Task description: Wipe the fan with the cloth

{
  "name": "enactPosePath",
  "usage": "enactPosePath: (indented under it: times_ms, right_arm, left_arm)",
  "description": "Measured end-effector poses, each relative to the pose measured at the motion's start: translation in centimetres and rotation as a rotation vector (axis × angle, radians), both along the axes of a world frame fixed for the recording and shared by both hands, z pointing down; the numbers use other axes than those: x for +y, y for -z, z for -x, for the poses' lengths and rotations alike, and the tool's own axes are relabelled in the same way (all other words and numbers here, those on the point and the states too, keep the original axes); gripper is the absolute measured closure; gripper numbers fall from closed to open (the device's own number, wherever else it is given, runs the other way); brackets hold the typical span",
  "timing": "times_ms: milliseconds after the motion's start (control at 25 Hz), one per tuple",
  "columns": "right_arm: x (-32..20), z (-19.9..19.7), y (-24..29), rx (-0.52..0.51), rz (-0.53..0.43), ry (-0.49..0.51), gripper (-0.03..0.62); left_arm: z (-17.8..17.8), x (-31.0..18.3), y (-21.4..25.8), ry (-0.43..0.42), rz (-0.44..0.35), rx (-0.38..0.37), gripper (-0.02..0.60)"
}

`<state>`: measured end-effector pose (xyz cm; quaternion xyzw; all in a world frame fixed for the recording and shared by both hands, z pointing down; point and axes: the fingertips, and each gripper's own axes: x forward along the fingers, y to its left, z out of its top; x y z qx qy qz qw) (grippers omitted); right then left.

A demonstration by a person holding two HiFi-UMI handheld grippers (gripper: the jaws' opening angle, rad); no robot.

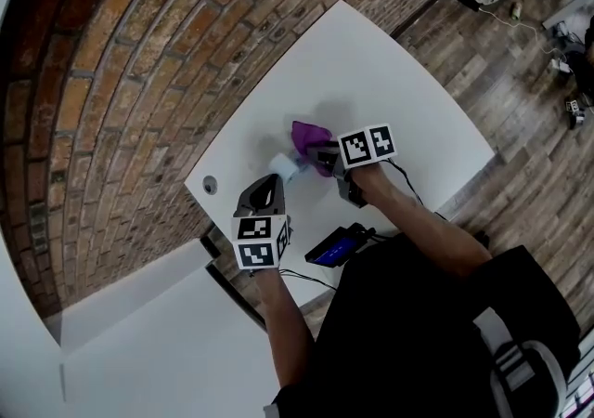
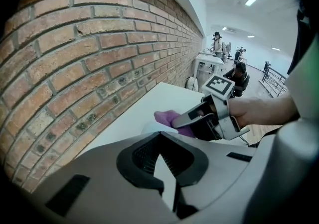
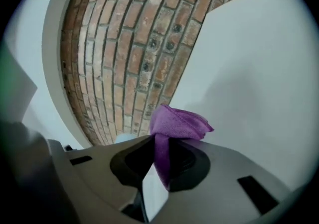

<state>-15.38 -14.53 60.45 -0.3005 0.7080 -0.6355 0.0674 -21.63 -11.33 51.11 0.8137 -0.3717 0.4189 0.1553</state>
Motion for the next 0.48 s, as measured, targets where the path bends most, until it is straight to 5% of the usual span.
enactPosePath:
  times_ms: [200,480]
  right_arm:
    - [0.4,2.6,3.6,-0.199,0.018,0.040,0.533]
    - [-1.0,1.7,-2.5,-0.051,0.057,0.036,0.533]
  left_arm:
    - [0.1,0.3,-0.1,0.006,0.000,-0.002,0.581]
    - [-0.4,-0.9,-1.7,-0.005,0.021,0.020,0.581]
